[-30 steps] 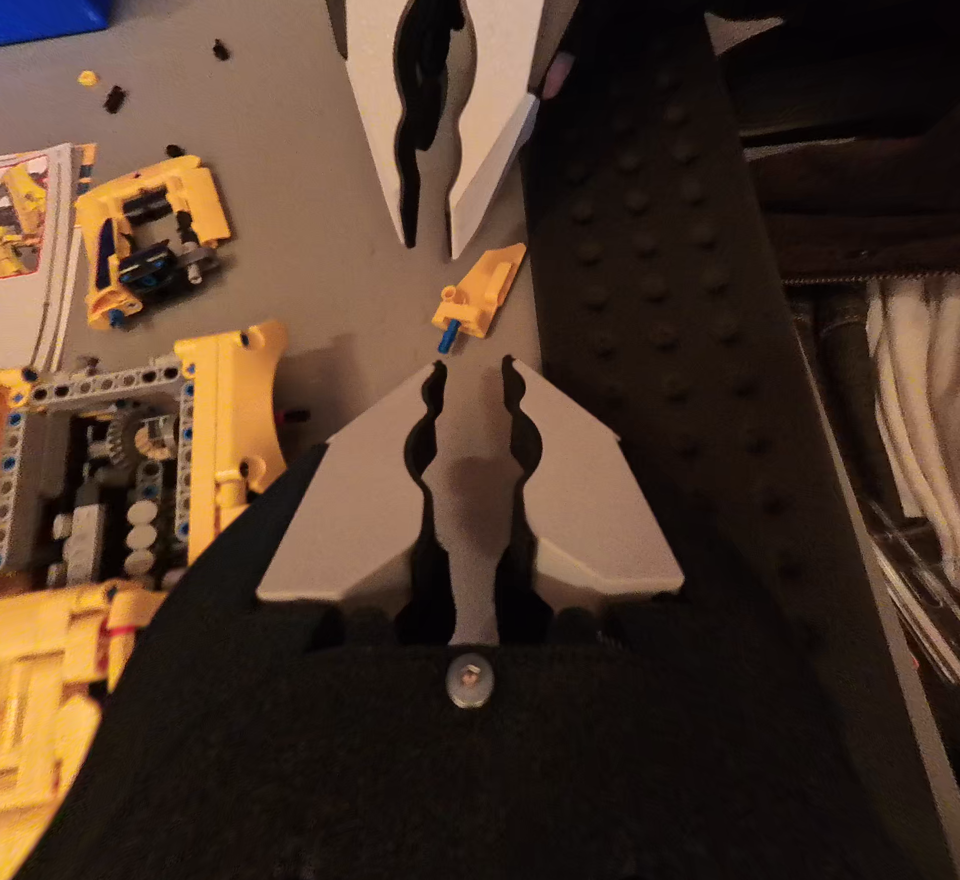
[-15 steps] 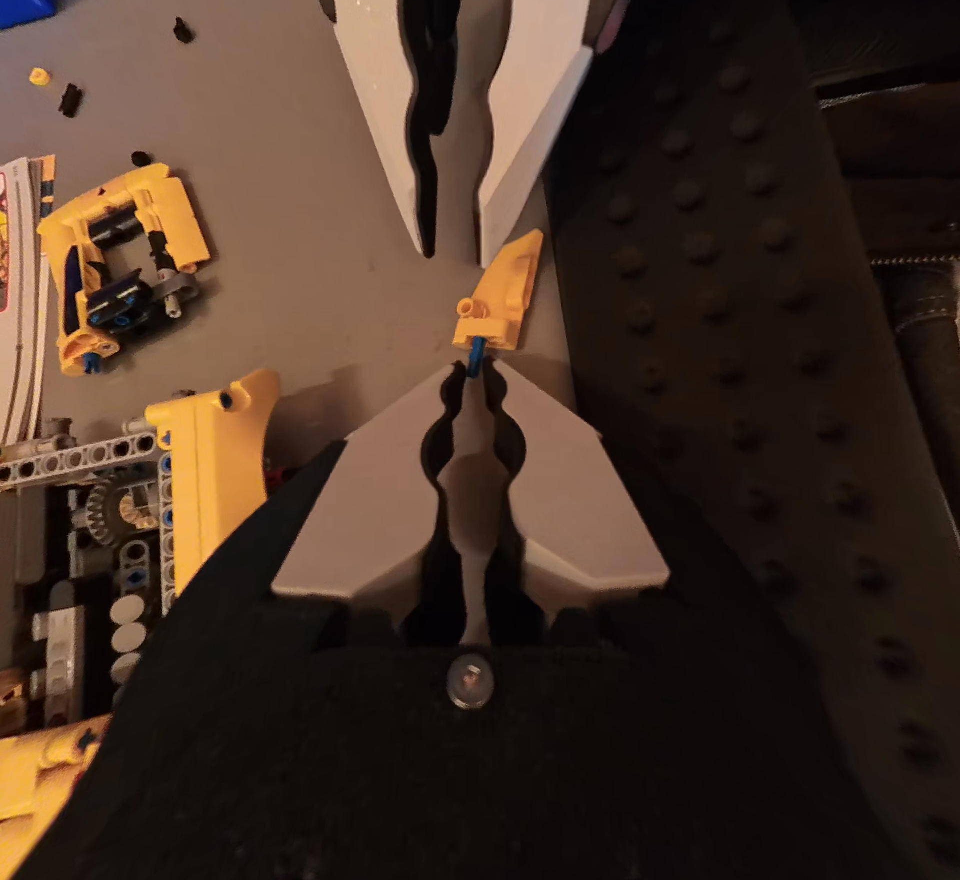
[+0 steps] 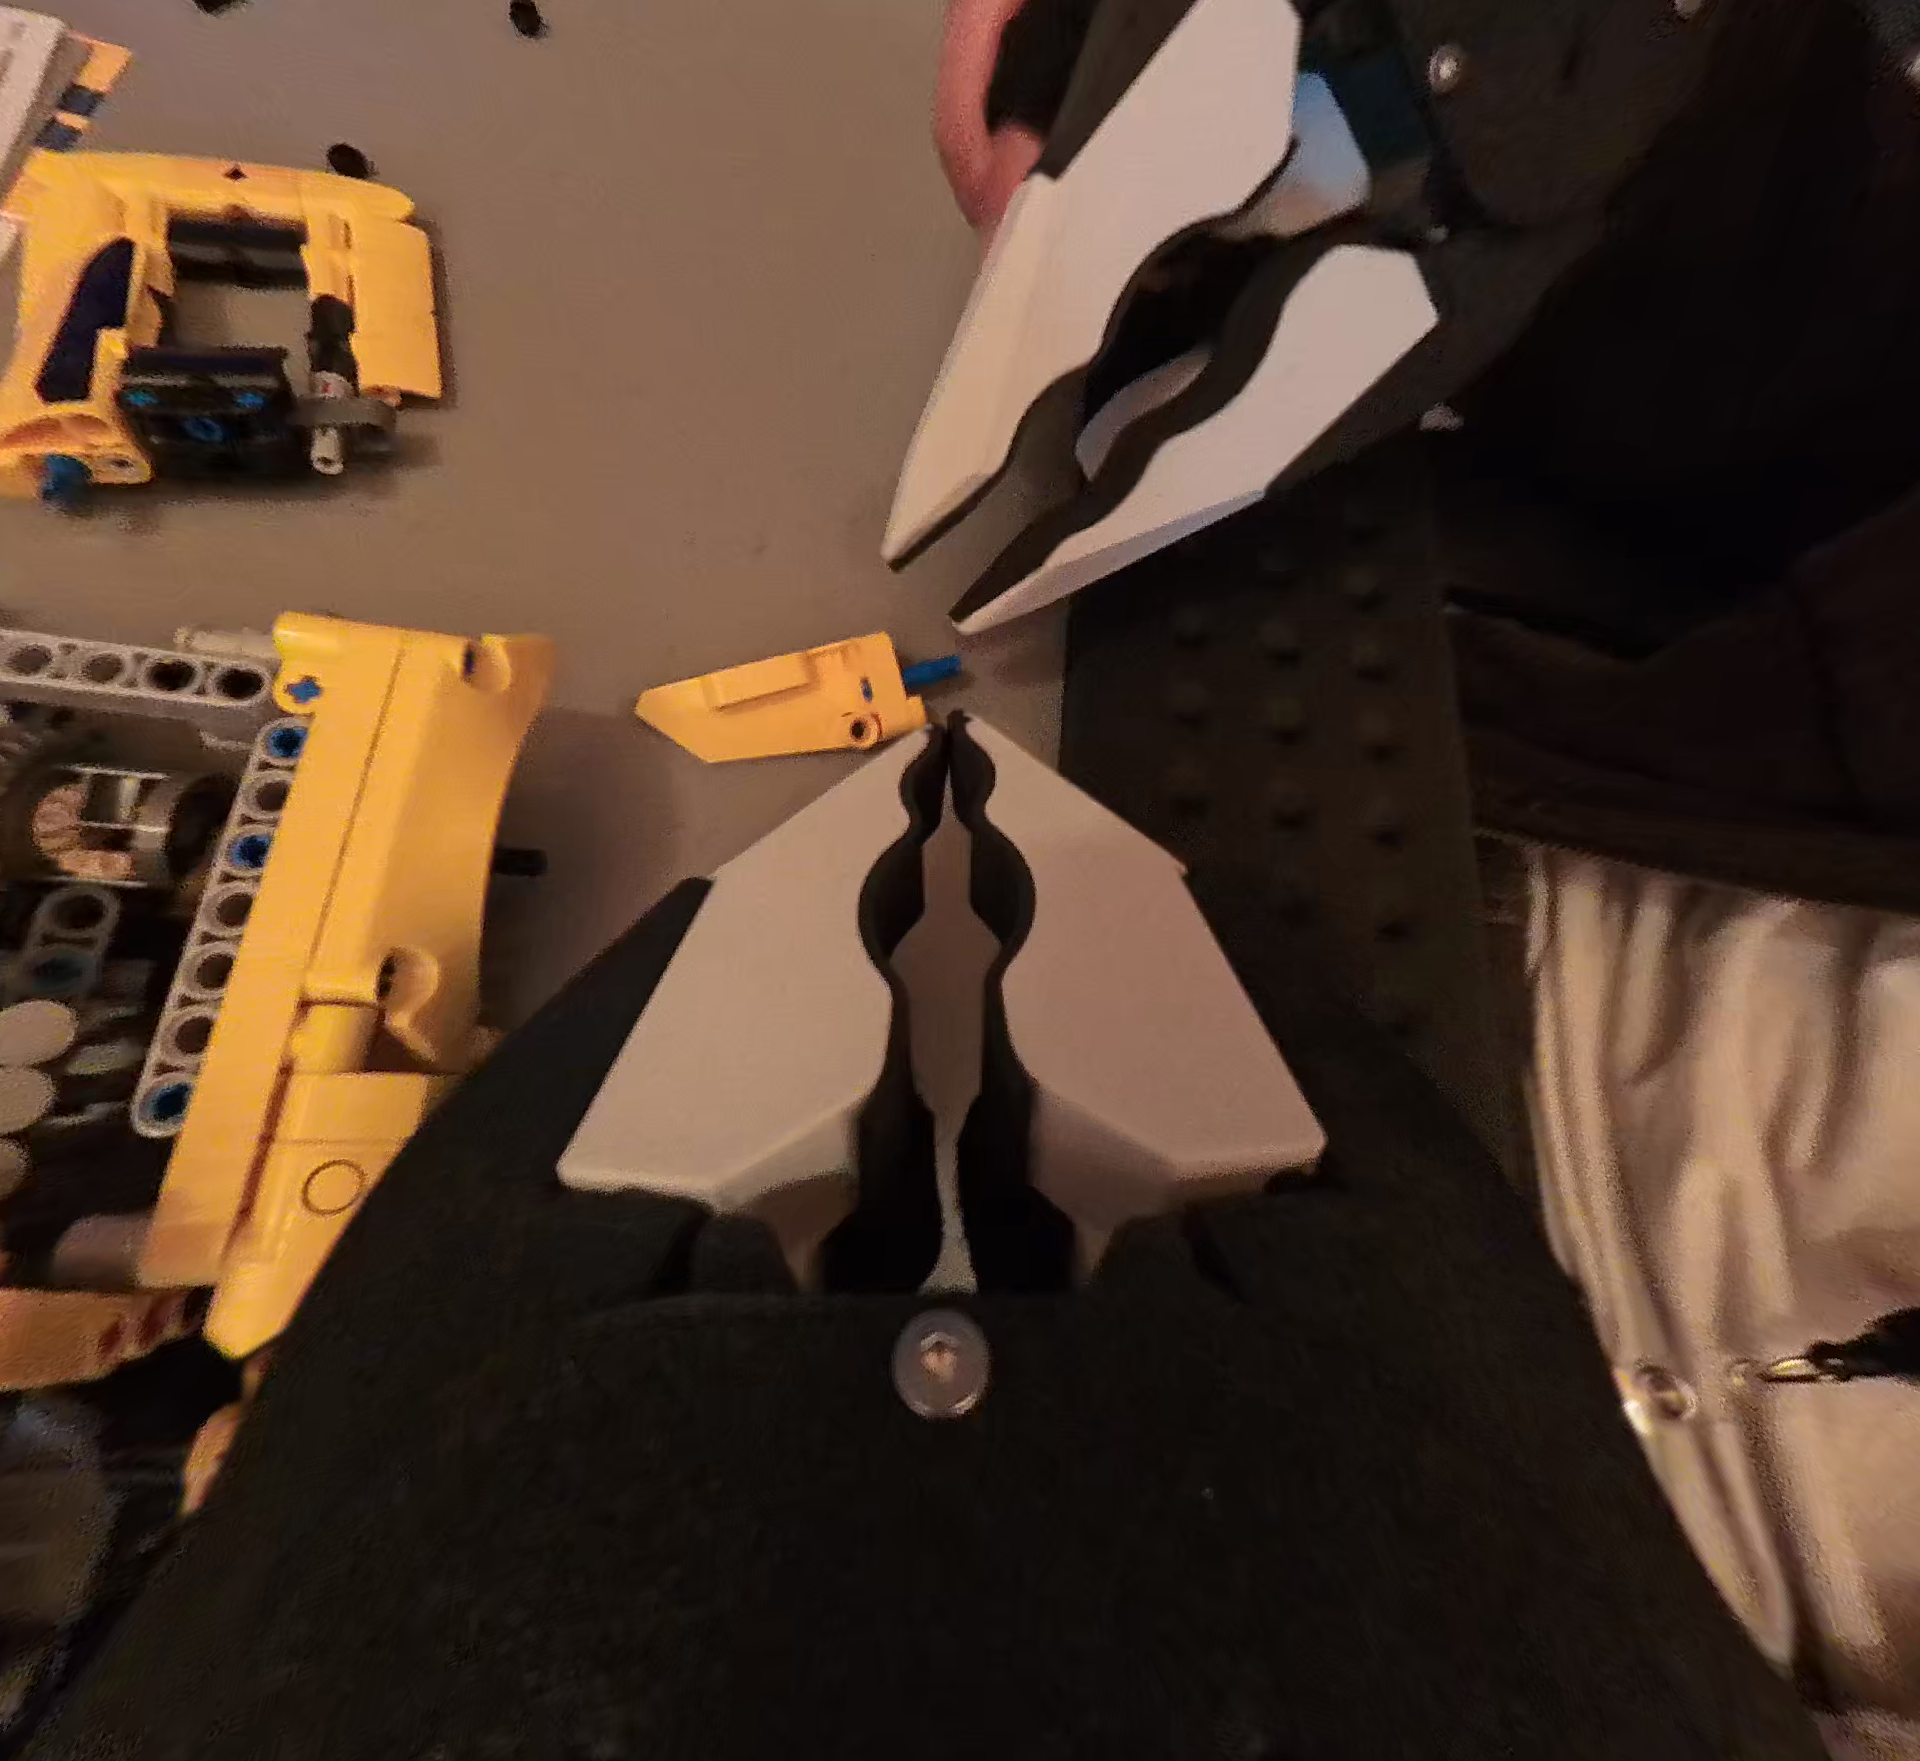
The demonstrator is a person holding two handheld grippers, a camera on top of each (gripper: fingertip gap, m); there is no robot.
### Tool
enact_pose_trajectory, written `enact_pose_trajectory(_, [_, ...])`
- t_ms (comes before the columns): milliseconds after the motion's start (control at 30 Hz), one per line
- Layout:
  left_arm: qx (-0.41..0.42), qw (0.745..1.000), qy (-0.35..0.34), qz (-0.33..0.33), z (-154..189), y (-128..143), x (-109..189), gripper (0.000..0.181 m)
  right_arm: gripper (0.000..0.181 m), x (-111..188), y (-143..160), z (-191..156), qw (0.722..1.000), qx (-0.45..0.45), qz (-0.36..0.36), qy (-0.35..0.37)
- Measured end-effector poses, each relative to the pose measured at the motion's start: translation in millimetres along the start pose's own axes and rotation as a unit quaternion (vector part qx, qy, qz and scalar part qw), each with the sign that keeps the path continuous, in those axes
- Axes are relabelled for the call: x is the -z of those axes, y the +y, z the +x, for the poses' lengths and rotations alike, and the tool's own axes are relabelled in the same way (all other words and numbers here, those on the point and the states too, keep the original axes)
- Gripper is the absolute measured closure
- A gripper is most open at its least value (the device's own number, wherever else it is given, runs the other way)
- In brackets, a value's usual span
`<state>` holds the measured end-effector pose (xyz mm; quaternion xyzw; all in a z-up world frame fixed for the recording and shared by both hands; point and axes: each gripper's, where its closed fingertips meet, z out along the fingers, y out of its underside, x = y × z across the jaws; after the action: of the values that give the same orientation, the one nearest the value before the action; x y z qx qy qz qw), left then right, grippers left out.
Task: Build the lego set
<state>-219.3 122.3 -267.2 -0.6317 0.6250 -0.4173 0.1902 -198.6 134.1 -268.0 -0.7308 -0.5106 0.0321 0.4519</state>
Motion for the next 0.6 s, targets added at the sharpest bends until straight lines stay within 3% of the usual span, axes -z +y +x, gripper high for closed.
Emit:
enact_pose_trajectory(133, [-0.053,0.997,-0.048,-0.010,-6.6,4.1,2.5,0.176,0.161,-9.5,8.8,-7.5,0.997,-0.048,-0.011,-0.056])
enact_pose_trajectory(300, [-0.051,0.996,-0.074,-0.025,-10.0,-1.3,-13.7,0.161,0.155,6.2,21.2,8.3,0.991,-0.119,-0.019,-0.064])
enact_pose_trajectory(467, [-0.063,0.990,-0.100,-0.077,-15.9,8.0,-31.9,0.161,0.158,17.5,26.2,8.6,0.988,-0.142,-0.013,-0.054])
enact_pose_trajectory(600, [-0.072,0.988,-0.109,-0.080,-19.1,7.5,-35.5,0.166,0.160,18.8,20.0,9.5,0.987,-0.145,0.017,-0.059])
